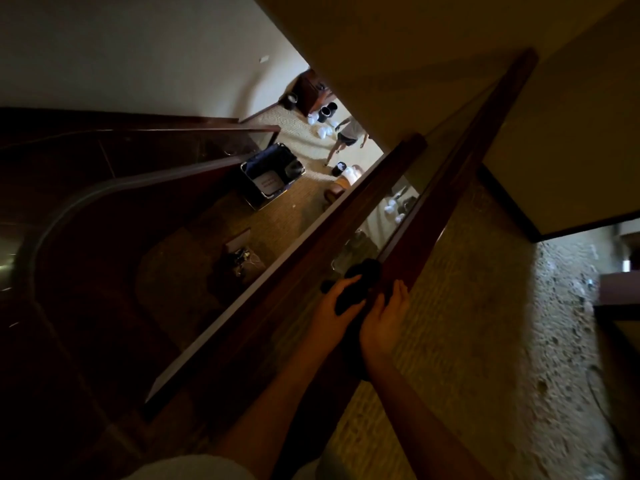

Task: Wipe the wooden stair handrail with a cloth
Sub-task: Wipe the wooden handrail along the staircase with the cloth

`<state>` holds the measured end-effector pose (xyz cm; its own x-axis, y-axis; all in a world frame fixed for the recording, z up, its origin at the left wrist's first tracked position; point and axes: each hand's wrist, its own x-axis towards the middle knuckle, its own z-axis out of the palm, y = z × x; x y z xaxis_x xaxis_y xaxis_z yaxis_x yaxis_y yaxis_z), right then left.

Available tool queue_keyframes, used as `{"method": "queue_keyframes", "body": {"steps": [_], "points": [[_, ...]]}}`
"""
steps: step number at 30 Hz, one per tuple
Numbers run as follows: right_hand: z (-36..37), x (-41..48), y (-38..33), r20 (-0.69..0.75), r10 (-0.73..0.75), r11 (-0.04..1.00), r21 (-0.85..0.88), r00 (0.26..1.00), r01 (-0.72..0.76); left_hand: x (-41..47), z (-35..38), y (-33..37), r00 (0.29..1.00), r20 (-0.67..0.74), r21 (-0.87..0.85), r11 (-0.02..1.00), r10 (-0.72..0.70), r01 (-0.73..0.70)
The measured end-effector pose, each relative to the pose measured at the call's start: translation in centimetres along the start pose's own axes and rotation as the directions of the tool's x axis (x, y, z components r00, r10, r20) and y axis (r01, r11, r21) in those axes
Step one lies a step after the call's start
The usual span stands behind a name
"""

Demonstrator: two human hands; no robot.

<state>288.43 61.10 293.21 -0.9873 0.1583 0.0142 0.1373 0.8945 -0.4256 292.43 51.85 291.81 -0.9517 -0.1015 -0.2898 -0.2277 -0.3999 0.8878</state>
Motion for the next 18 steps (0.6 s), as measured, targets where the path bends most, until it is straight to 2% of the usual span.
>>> {"method": "queue_keyframes", "body": {"steps": [2,5,7,9,13,16,18], "points": [[-0.2,0.6,0.4,-0.037,-0.044,0.997,-0.057,0.998,0.042,-1.6,-0.9,-0.8,0.999,-0.048,-0.030,0.999,-0.025,0.023],[-0.4,2.0,0.7,-0.057,-0.081,0.996,-0.047,0.995,0.078,-5.9,-3.2,-2.9,0.991,-0.083,-0.052,0.994,-0.103,0.099],[0.0,2.9,0.7,-0.020,-0.101,0.983,-0.157,0.995,0.097,-6.8,-4.0,-3.6,0.987,-0.099,-0.069,0.991,-0.124,0.117],[0.4,3.2,0.7,-0.003,-0.119,0.956,-0.272,0.993,0.114,-5.5,-3.6,-3.0,0.995,-0.050,-0.023,0.996,-0.088,0.087],[0.8,2.9,0.5,-0.039,-0.112,0.974,-0.201,0.993,0.102,1.5,-0.2,-0.5,0.997,0.074,-0.006,1.000,0.022,-0.022],[0.7,2.8,0.6,-0.053,-0.118,0.976,-0.192,0.992,0.106,5.0,1.2,0.8,0.998,0.054,0.009,1.000,0.022,-0.022],[0.8,3.0,0.4,-0.052,-0.110,0.977,-0.189,0.993,0.098,3.7,0.5,-0.4,1.000,0.021,-0.019,1.000,-0.004,0.004]]}}
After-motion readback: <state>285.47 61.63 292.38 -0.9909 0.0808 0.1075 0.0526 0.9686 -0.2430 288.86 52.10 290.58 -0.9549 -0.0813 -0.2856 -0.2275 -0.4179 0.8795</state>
